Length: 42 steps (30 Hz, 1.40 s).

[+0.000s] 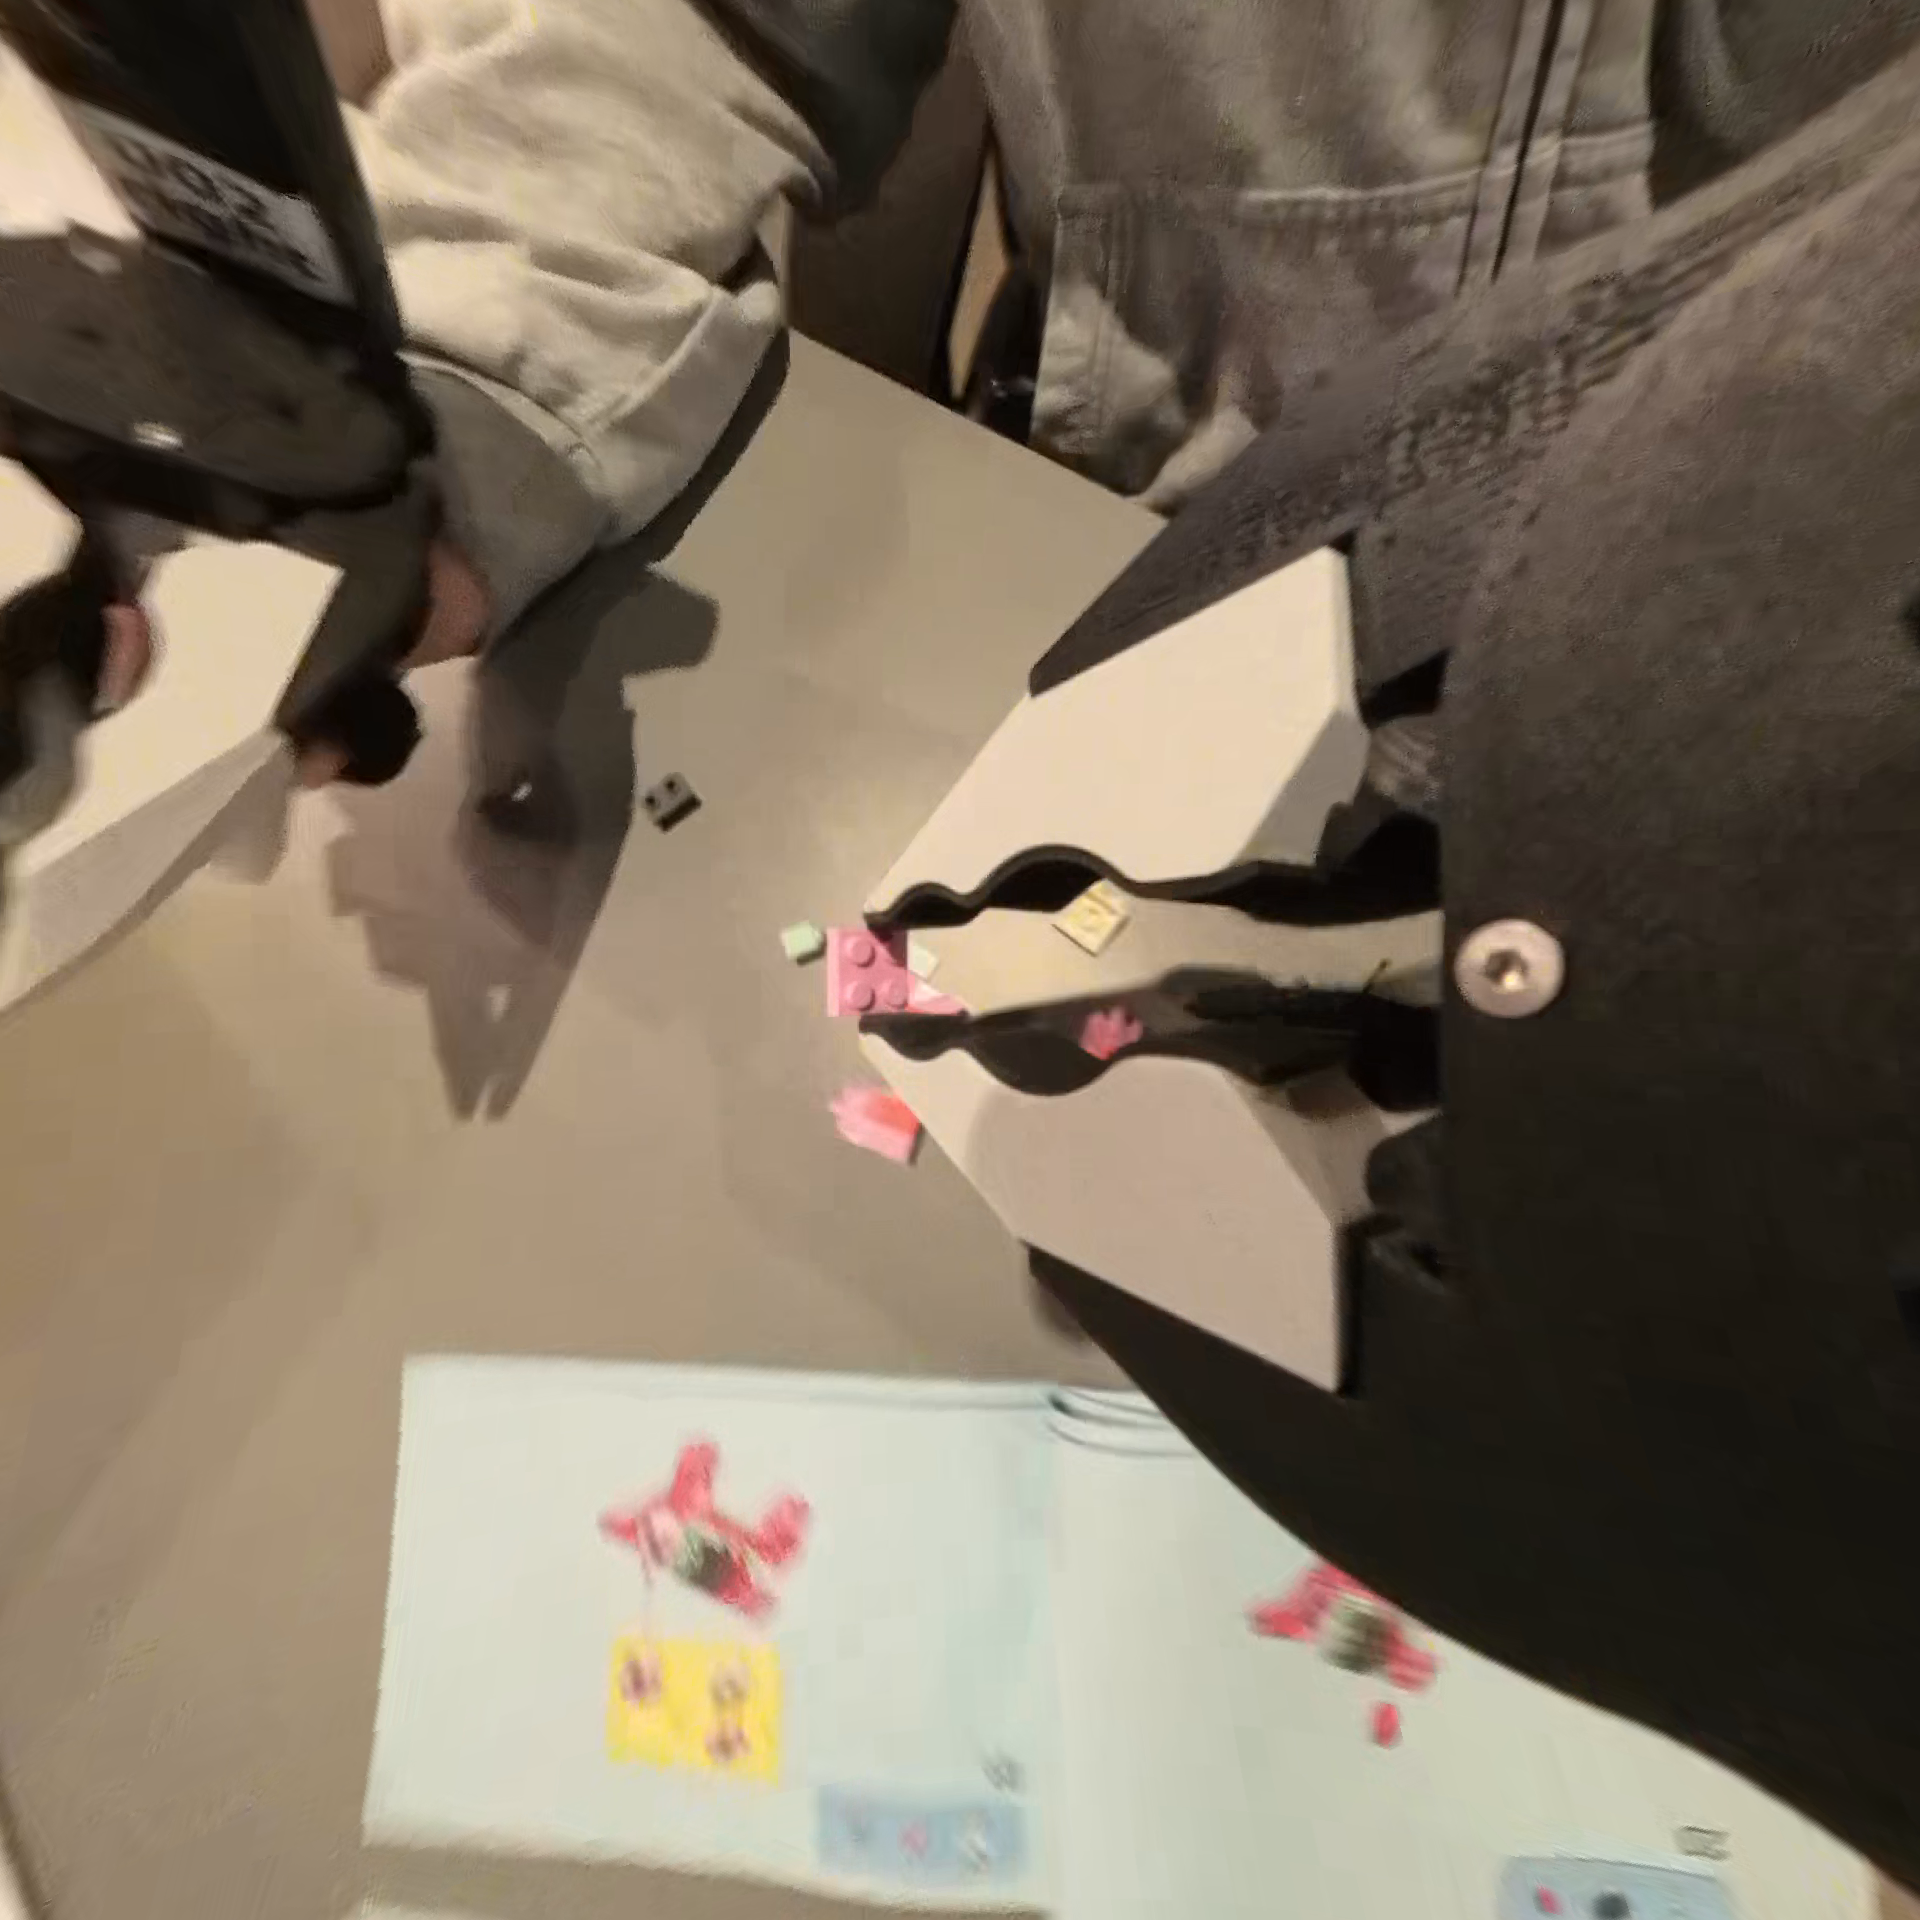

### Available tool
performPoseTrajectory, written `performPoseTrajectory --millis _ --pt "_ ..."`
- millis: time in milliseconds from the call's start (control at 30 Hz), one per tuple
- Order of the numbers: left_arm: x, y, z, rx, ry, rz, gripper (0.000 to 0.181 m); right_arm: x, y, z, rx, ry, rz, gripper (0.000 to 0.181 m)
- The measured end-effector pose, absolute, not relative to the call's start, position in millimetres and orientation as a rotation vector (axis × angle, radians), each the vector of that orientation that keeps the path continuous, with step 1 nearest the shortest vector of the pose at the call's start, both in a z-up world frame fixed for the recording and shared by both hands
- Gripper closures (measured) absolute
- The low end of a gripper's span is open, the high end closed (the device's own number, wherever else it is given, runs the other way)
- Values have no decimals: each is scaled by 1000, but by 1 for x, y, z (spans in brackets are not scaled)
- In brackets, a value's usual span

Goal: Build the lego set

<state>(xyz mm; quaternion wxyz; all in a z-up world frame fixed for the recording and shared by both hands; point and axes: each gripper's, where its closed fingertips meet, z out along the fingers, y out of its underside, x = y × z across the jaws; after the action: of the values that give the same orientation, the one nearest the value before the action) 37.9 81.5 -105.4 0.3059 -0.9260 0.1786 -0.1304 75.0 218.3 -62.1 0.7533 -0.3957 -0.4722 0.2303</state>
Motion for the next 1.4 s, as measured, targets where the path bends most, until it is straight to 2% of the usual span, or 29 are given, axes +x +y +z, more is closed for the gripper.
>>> performPoseTrajectory --millis 167,433,633,667,733,833,867,900,1067,1133,1267,1400 --pt "61 133 -140 -2628 667 -169 166 91 247 -59 -940 -920 484 176" --pt "75 170 -198 -2833 745 -158 166 114 272 -58 -1019 -806 483 176" --pt "73 176 -201 -2822 844 -120 166 119 276 -62 -1055 -784 487 176" --pt "74 176 -201 -2826 842 -146 161 121 275 -62 -1051 -784 491 176" --pt "75 182 -199 -2795 805 -168 125 123 275 -63 -1054 -784 484 176" --pt "80 192 -187 -2670 717 -213 90 127 277 -64 -1065 -775 464 176" --pt "83 192 -179 -2618 687 -228 78 129 277 -63 -1065 -772 459 176" --pt "86 189 -168 -2536 661 -240 74 130 277 -63 -1063 -770 454 176" --pt "86 136 -120 -2064 693 -155 78 125 268 -60 -1032 -804 462 176" --pt "77 113 -108 -1866 779 -71 73 120 260 -59 -1006 -826 507 174" --pt "55 85 -107 -1694 881 -60 71 104 250 -60 -972 -885 604 168" --pt "23 59 -110 -1593 771 -44 90 81 233 -70 -897 -1052 657 163"
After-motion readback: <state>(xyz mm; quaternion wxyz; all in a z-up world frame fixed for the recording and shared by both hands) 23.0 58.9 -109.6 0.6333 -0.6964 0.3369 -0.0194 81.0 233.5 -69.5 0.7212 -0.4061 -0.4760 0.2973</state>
